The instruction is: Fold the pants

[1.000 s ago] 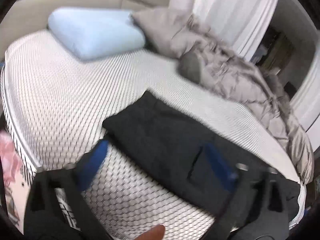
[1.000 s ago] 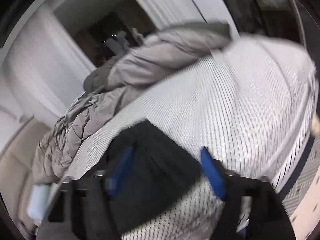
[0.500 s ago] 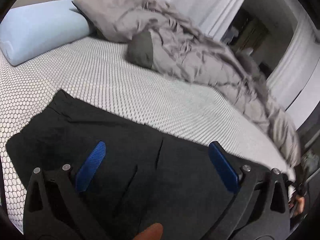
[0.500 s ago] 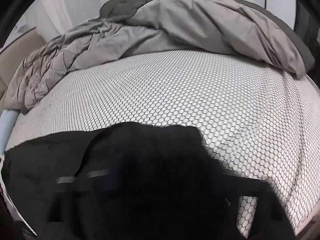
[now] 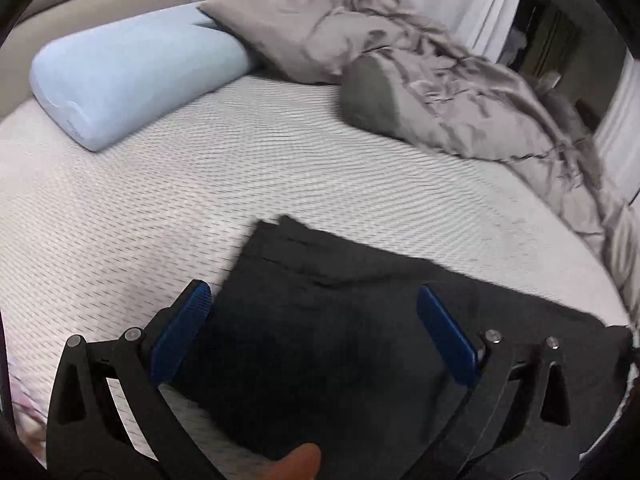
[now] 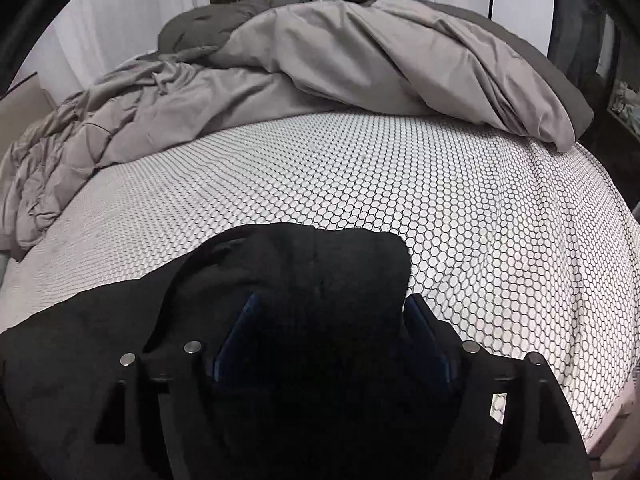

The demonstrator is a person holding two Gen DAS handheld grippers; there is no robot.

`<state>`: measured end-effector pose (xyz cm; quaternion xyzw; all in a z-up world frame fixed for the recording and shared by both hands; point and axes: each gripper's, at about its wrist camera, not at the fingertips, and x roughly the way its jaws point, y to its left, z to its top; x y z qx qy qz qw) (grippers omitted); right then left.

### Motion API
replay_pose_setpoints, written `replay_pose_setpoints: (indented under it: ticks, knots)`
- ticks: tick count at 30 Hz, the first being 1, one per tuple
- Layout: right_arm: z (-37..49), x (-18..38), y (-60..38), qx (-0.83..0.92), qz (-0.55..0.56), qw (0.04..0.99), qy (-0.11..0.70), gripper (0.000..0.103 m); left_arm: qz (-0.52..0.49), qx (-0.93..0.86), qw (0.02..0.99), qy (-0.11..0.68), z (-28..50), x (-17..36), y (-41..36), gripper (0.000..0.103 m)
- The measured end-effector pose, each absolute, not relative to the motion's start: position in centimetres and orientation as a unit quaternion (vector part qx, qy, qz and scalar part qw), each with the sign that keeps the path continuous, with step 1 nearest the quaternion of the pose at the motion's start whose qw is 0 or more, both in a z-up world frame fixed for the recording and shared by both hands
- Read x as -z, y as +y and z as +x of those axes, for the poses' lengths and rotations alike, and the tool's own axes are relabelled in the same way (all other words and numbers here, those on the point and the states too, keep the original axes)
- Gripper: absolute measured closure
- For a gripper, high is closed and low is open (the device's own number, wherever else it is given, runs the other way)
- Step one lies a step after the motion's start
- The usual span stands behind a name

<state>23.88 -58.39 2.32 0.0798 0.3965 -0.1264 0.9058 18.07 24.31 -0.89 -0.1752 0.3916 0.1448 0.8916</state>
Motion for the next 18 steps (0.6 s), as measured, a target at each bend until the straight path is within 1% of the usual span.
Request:
replay_pose_setpoints:
  ticks: [3,4,5,6,8,10,11,13,15,17,18]
  knots:
    - [23.2,-2.9,-58.7,0.120,0.086,0.910,0.388,0.024,-0.160,-0.143,0.888,0.406,19.6,0.9,26.1,0.005]
    - [23.1,-2.9,-58.6,0.118,0.088,0.911,0.387,0.024,-0.155,-0.139,0.885,0.415,20.5,1.3,26.4,0.009]
    - [23.2,-2.5,-58.5,0.116,0.088,0.911,0.387,0.024,-0.151,-0.141,0.881,0.425,21.3,1.6,26.7,0.020]
    - [23.3,-2.4,-58.4,0.113,0.088,0.910,0.389,0.024,-0.143,-0.140,0.873,0.445,22.6,2.4,26.8,0.026]
    - [23.6,-2.0,-58.0,0.105,0.084,0.908,0.396,0.024,-0.125,-0.123,0.862,0.476,24.5,3.7,26.5,0.053]
    - [24.2,-1.5,-57.8,0.105,0.079,0.904,0.407,0.024,-0.088,-0.129,0.857,0.491,25.5,4.7,25.7,0.060]
    - [24.4,-1.3,-57.8,0.108,0.078,0.902,0.411,0.024,-0.070,-0.132,0.863,0.484,25.5,4.6,25.2,0.065]
    - [24.7,-1.0,-58.0,0.109,0.078,0.899,0.416,0.024,-0.041,-0.141,0.873,0.466,25.1,4.1,24.6,0.070]
    - [25.0,-0.6,-58.4,0.112,0.078,0.895,0.424,0.024,-0.045,-0.144,0.882,0.447,24.4,3.3,24.7,0.076]
    - [25.2,-0.2,-58.8,0.109,0.084,0.893,0.429,0.024,-0.049,-0.158,0.888,0.430,23.8,2.5,25.0,0.099]
    - [25.2,-0.1,-58.9,0.106,0.088,0.892,0.431,0.024,-0.057,-0.164,0.892,0.418,23.5,1.9,25.4,0.099]
